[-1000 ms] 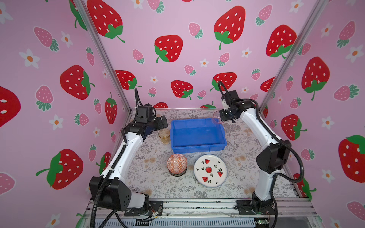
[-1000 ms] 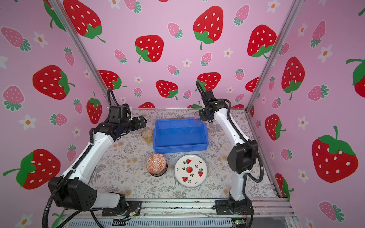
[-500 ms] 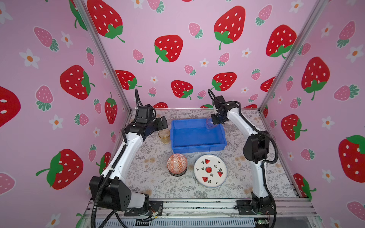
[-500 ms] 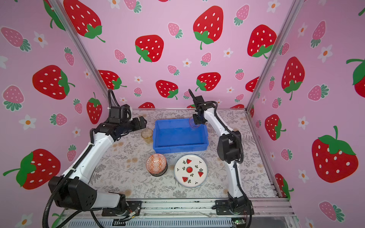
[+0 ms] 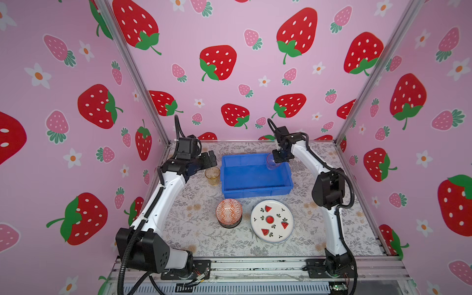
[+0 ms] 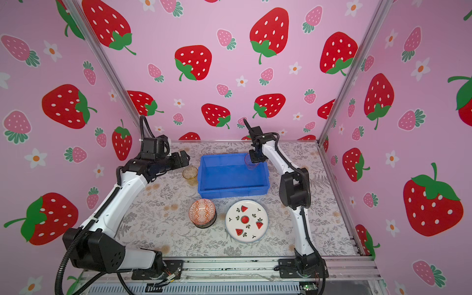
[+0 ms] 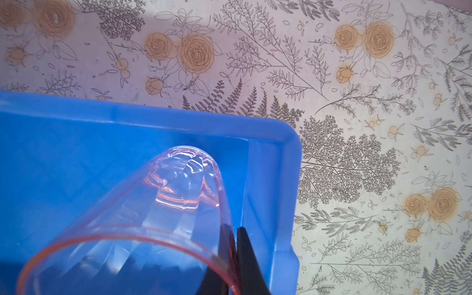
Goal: Place the mixed dishes into the plastic bin
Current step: 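Carry the pink-rimmed cup with the right gripper into the blue bin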
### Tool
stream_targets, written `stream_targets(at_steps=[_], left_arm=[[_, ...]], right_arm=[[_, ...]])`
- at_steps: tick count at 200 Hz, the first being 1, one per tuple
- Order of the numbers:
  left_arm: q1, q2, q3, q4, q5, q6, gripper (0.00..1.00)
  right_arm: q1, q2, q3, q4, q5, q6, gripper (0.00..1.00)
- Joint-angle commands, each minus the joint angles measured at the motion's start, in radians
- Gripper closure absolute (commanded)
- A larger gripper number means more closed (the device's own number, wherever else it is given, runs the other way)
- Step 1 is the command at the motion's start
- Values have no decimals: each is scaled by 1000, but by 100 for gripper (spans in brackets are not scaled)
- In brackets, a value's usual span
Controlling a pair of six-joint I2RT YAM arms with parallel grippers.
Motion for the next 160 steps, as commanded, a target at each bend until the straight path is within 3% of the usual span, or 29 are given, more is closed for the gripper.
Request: stream_targets(at_steps=[1,97,160], left_arm=[[3,-4,-6,-9,-9,4,1],[2,6,2,-21,-9,-4,1],[2,9,2,-22,-12,-5,1]], right_arm=[[-9,24,34,-21,9,9,95],[-15,61,40,0,17,12,90],[-15,59,41,19,15,11,79]])
